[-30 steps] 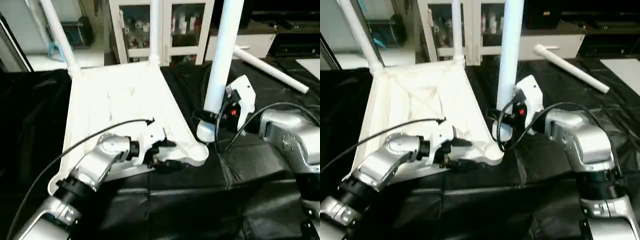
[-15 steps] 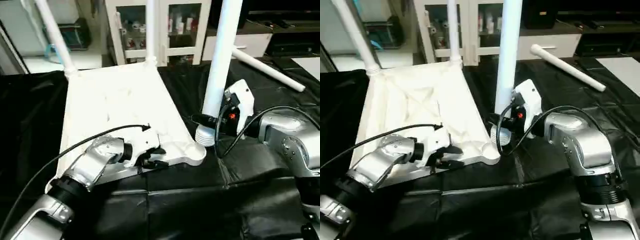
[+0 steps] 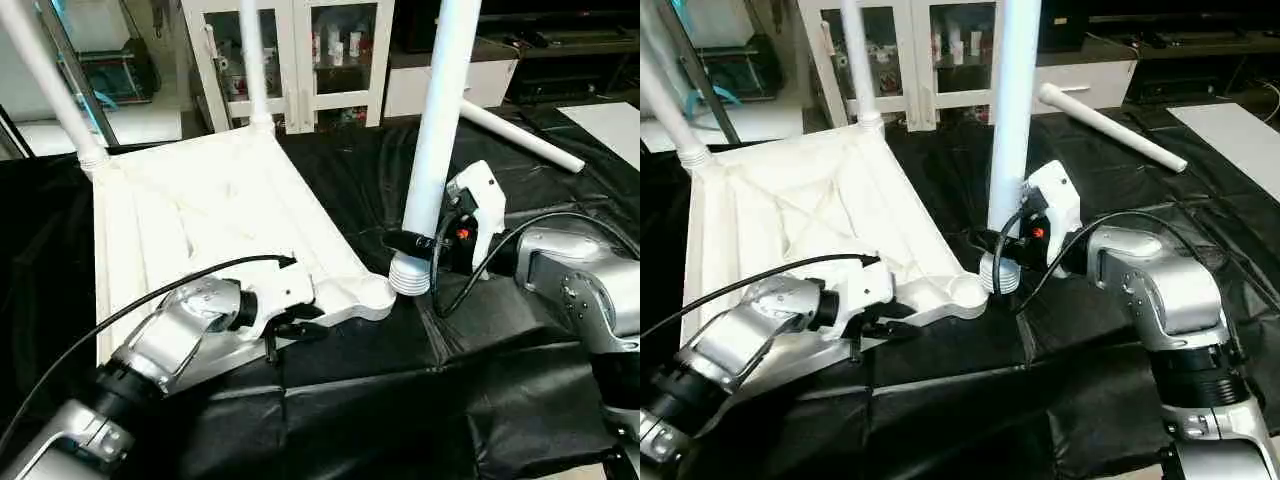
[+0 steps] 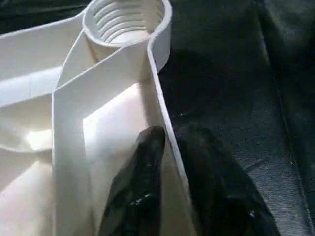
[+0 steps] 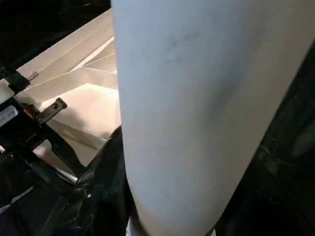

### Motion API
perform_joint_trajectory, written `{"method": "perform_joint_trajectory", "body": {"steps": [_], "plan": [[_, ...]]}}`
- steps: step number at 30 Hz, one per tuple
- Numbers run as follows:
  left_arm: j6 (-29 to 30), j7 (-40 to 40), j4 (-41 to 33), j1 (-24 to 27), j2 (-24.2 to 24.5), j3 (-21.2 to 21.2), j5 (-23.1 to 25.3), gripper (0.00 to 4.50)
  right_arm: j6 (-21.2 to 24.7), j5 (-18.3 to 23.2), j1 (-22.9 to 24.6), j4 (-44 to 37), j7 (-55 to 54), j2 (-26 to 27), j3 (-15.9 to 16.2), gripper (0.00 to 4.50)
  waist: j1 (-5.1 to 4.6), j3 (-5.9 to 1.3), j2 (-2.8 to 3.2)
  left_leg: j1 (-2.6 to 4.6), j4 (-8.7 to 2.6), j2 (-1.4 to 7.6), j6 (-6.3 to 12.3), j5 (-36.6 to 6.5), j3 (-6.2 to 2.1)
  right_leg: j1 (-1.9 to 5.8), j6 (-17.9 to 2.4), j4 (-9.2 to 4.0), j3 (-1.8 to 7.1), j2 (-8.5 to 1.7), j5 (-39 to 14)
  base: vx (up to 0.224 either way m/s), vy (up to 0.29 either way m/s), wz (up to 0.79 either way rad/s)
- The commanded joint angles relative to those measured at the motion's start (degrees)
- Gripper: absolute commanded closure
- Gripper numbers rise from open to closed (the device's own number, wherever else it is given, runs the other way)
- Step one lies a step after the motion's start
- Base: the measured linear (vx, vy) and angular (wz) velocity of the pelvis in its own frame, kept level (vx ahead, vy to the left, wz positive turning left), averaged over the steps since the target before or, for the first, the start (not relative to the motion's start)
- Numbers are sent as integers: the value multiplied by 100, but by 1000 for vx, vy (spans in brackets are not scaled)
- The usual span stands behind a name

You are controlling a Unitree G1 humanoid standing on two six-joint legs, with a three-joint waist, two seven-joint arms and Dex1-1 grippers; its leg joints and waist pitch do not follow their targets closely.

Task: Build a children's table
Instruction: Insert table leg to table base

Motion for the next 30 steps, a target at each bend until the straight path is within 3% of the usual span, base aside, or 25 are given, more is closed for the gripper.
{"method": "perform_joint_trajectory", "body": {"steps": [1, 6, 7, 8, 10, 11, 12, 15, 16, 18, 19, 25, 26, 29, 30], "plan": [[155, 81, 123, 140, 153, 110, 102, 381, -82, -13, -148, 19, 40, 8, 34, 264, 76, -364, -85, 114, -486, 261, -96, -1966, -168, 221, -1140, -443, 199, -203, -2172, 0, 0, 0], [66, 85, 1, 221, 96, 115, 106, 421, -106, 7, -162, 70, 104, 75, 69, 264, 103, -334, -113, 150, -492, 255, -174, -2251, -181, 164, -915, -505, 192, -205, -2779, 0, 0, 0], [-9, 34, -41, 214, 72, 86, 94, 429, -90, 38, -177, 75, 170, 75, 88, 264, 112, -328, -175, 156, -484, 254, -164, -2277, -183, 151, -828, -519, 190, -215, -2999, 0, 0, 0], [-92, -36, -86, 173, 25, 19, 107, 443, -64, 108, -205, 86, 294, 66, 116, 264, 129, -315, -143, 181, -483, 258, -191, -2349, -187, 120, -739, -561, 190, -224, -3218, 0, 0, 0], [-122, -52, -79, 150, -3, -14, 129, 447, -70, 139, -210, 94, 349, 63, 127, 264, 135, -306, -126, 164, -493, 254, -226, -2423, -205, 127, -662, -566, 177, -222, -3330, 0, 0, 0], [-128, -52, -72, 140, -19, -29, 147, 449, -79, 152, -210, 100, 375, 61, 131, 264, 172, -299, -131, 239, -490, 261, -274, -2584, -194, 52, -587, -615, 179, -206, -3430, 0, 0, 0], [-155, -72, -51, 132, -42, -72, 188, 449, -92, 150, -241, 134, 385, 84, 146, 264, 170, -297, -123, 253, -486, 258, -292, -2624, -192, 43, -582, -620, 180, -201, -3443, 0, 0, 0], [-221, -58, 14, 169, -90, -155, 266, 450, -113, 137, -244, 134, 383, 149, 199, 264, 188, -295, -152, 217, -518, 268, -312, -2659, -221, 82, -526, -613, 162, -214, -3473, 0, 0, 0], [-214, -51, -11, 180, -78, -178, 300, 450, -108, 114, -253, 120, 381, 162, 238, 264, 191, -292, -110, 227, -542, 271, -382, -2798, -232, 76, -478, -625, 157, -208, -3467, 0, 0, 0], [-123, -3, -88, 219, -116, -186, 299, 450, -25, 142, -258, 78, 429, 189, 290, 264, 202, -306, -180, 213, -556, 277, -377, -2778, -234, 98, -511, -608, 159, -214, -3317, 0, 0, 0], [-108, 15, -106, 229, -131, -189, 305, 450, 0, 151, -258, 69, 453, 196, 308, 264, 221, -307, -148, 211, -564, 280, -374, -2750, -237, 100, -542, -596, 167, -224, -3244, 0, 0, 0], [-132, 58, -18, 181, -171, -162, 426, 450, 216, 43, -257, 127, 581, 98, 572, 264, 264, -320, -157, 220, -559, 282, -348, -2556, -196, 99, -689, -578, 203, -225, -2893, 0, 0, 0], [-150, 52, 1, 166, -177, -157, 446, 450, 236, 47, -246, 96, 581, 78, 571, 264, 270, -315, -135, 215, -564, 283, -349, -2540, -197, 103, -696, -575, 208, -226, -2882, 0, 0, 0], [-144, 14, -8, 144, -186, -160, 459, 450, 333, 107, -185, -35, 551, -1, 526, 264, 266, -315, -148, 219, -561, 281, -355, -2560, -196, 109, -676, -579, 204, -226, -2944, 0, 0, 0], [-144, 14, -8, 144, -186, -160, 459, 450, 333, 107, -185, -36, 551, -2, 526, 264, 259, -311, -178, 212, -562, 283, -346, -2548, -194, 110, -663, -586, 204, -225, -2966, 0, 0, 0]]}}
